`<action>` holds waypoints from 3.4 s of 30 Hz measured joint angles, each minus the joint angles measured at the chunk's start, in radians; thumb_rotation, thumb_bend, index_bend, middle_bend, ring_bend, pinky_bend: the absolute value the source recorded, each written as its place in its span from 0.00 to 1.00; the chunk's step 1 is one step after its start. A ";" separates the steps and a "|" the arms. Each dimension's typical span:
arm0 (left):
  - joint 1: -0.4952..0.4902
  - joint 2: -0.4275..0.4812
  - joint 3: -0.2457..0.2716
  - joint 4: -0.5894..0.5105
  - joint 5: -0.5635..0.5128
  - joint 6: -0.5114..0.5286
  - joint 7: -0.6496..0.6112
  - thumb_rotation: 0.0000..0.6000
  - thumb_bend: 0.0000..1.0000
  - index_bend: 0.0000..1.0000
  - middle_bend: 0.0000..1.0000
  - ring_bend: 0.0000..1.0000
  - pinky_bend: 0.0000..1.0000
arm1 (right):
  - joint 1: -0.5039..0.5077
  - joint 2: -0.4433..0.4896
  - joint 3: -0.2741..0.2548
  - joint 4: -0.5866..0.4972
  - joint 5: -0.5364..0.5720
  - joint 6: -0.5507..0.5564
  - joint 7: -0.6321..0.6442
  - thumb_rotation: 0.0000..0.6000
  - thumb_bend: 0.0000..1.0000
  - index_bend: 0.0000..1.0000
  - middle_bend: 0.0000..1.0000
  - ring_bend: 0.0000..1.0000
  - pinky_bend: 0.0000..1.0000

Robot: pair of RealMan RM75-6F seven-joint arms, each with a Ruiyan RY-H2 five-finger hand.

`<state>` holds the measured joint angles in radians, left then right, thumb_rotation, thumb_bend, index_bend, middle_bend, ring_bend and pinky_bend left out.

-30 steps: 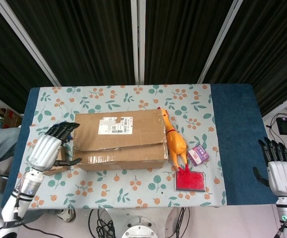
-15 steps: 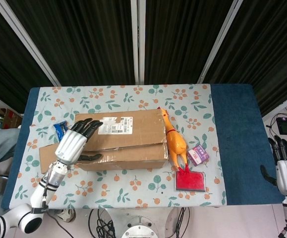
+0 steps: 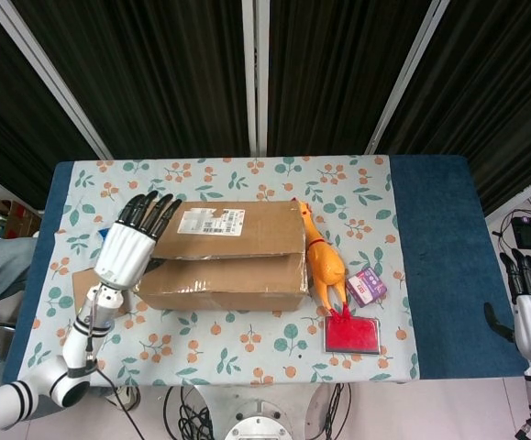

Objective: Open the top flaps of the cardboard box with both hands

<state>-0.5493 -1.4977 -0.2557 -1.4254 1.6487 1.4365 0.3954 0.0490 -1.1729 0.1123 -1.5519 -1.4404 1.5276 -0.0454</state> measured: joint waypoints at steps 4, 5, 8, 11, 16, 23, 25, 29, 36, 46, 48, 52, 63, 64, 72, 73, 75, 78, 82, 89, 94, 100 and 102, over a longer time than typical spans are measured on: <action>-0.031 -0.010 -0.045 0.042 0.010 0.034 0.010 1.00 0.05 0.10 0.14 0.13 0.22 | 0.001 -0.001 0.000 -0.001 -0.001 -0.002 0.001 1.00 0.28 0.00 0.00 0.00 0.00; -0.040 -0.013 -0.056 0.057 0.010 0.039 0.009 1.00 0.05 0.10 0.13 0.13 0.22 | 0.001 -0.001 0.000 0.000 0.000 -0.004 0.002 1.00 0.28 0.00 0.00 0.00 0.00; -0.068 -0.026 -0.080 0.112 0.001 0.039 0.002 1.00 0.05 0.09 0.12 0.13 0.22 | 0.003 -0.001 -0.002 -0.001 0.000 -0.009 0.008 1.00 0.28 0.00 0.00 0.00 0.00; -0.103 -0.044 -0.105 0.187 -0.017 0.029 -0.013 1.00 0.05 0.08 0.11 0.13 0.21 | 0.003 0.002 -0.003 -0.004 -0.004 -0.010 0.014 1.00 0.28 0.00 0.00 0.00 0.00; -0.179 -0.083 -0.153 0.333 -0.058 0.006 -0.066 1.00 0.05 0.07 0.09 0.13 0.21 | 0.002 0.009 0.000 -0.009 -0.001 -0.007 0.018 1.00 0.28 0.00 0.00 0.00 0.00; -0.283 -0.135 -0.195 0.539 -0.164 -0.097 -0.150 1.00 0.05 0.06 0.07 0.13 0.21 | 0.000 0.021 0.001 -0.022 0.000 -0.007 0.032 1.00 0.28 0.00 0.00 0.00 0.00; -0.291 -0.143 -0.195 0.559 -0.186 -0.104 -0.169 1.00 0.05 0.06 0.07 0.13 0.21 | 0.001 0.022 0.004 -0.023 -0.004 -0.003 0.035 1.00 0.28 0.00 0.00 0.00 0.00; -0.274 -0.129 -0.190 0.534 -0.216 -0.110 -0.198 1.00 0.07 0.06 0.07 0.13 0.21 | 0.009 0.024 0.006 -0.023 -0.035 0.007 0.052 1.00 0.24 0.00 0.00 0.00 0.00; -0.168 0.029 -0.153 0.302 -0.284 -0.192 -0.321 0.93 0.09 0.09 0.13 0.13 0.21 | 0.061 0.062 0.018 -0.064 -0.151 0.018 0.068 1.00 0.21 0.00 0.00 0.00 0.00; 0.147 0.413 0.071 -0.055 -0.272 -0.247 -0.576 0.62 0.00 0.15 0.15 0.13 0.22 | 0.261 0.161 0.103 -0.286 -0.206 -0.154 0.005 1.00 0.60 0.00 0.02 0.00 0.00; 0.217 0.428 0.133 -0.053 -0.244 -0.211 -0.618 0.59 0.00 0.15 0.15 0.13 0.22 | 0.326 0.160 0.131 -0.320 -0.190 -0.215 -0.057 1.00 0.65 0.00 0.03 0.00 0.00; 0.323 0.427 0.201 -0.024 -0.220 -0.123 -0.673 0.55 0.00 0.15 0.15 0.13 0.22 | 0.455 0.134 0.184 -0.359 -0.105 -0.361 -0.186 1.00 0.71 0.01 0.05 0.00 0.00; 0.477 0.388 0.251 0.035 -0.176 0.072 -0.728 0.53 0.01 0.15 0.15 0.13 0.22 | 0.825 -0.016 0.270 -0.315 0.499 -0.641 -0.528 1.00 0.75 0.08 0.09 0.00 0.00; 0.482 0.387 0.252 0.038 -0.173 0.078 -0.731 0.54 0.01 0.15 0.15 0.13 0.22 | 0.861 -0.030 0.271 -0.305 0.563 -0.649 -0.556 1.00 0.75 0.09 0.10 0.00 0.00; 0.499 0.381 0.257 0.073 -0.163 0.083 -0.772 0.53 0.01 0.15 0.16 0.13 0.22 | 1.187 -0.167 0.265 -0.194 1.119 -0.673 -0.744 1.00 0.76 0.10 0.15 0.00 0.00; 0.500 0.379 0.257 0.078 -0.164 0.079 -0.779 0.53 0.01 0.15 0.16 0.13 0.22 | 1.222 -0.186 0.266 -0.180 1.167 -0.672 -0.752 1.00 0.76 0.10 0.16 0.00 0.00; 0.501 0.374 0.258 0.093 -0.167 0.067 -0.793 0.53 0.01 0.15 0.16 0.13 0.22 | 1.298 -0.230 0.269 -0.148 1.256 -0.672 -0.762 1.00 0.76 0.10 0.16 0.00 0.00; 0.501 0.368 0.259 0.110 -0.164 0.057 -0.806 0.53 0.01 0.15 0.16 0.13 0.22 | 1.365 -0.271 0.270 -0.108 1.330 -0.670 -0.768 1.00 0.76 0.10 0.16 0.00 0.00; 0.499 0.363 0.256 0.120 -0.160 0.052 -0.817 0.53 0.01 0.15 0.16 0.13 0.22 | 1.399 -0.285 0.265 -0.095 1.386 -0.674 -0.765 1.00 0.76 0.10 0.16 0.00 0.00; 0.498 0.359 0.251 0.137 -0.162 0.040 -0.830 0.52 0.01 0.15 0.16 0.13 0.22 | 1.447 -0.296 0.239 -0.077 1.451 -0.668 -0.756 1.00 0.78 0.10 0.16 0.00 0.00; 0.501 0.365 0.245 0.136 -0.164 0.044 -0.830 0.52 0.01 0.15 0.16 0.13 0.22 | 1.455 -0.294 0.232 -0.078 1.456 -0.680 -0.736 1.00 0.78 0.10 0.19 0.00 0.00; 0.501 0.373 0.243 0.124 -0.164 0.039 -0.824 0.52 0.00 0.15 0.16 0.13 0.22 | 1.443 -0.271 0.237 -0.103 1.426 -0.679 -0.683 1.00 0.78 0.08 0.28 0.00 0.00; 0.499 0.375 0.242 0.119 -0.163 0.037 -0.821 0.52 0.01 0.15 0.16 0.13 0.22 | 1.435 -0.258 0.242 -0.117 1.413 -0.675 -0.661 1.00 0.78 0.07 0.30 0.00 0.00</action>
<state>-0.0501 -1.1228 -0.0140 -1.3059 1.4860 1.4736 -0.4253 1.4835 -1.4308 0.3538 -1.6690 -0.0275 0.8524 -0.7062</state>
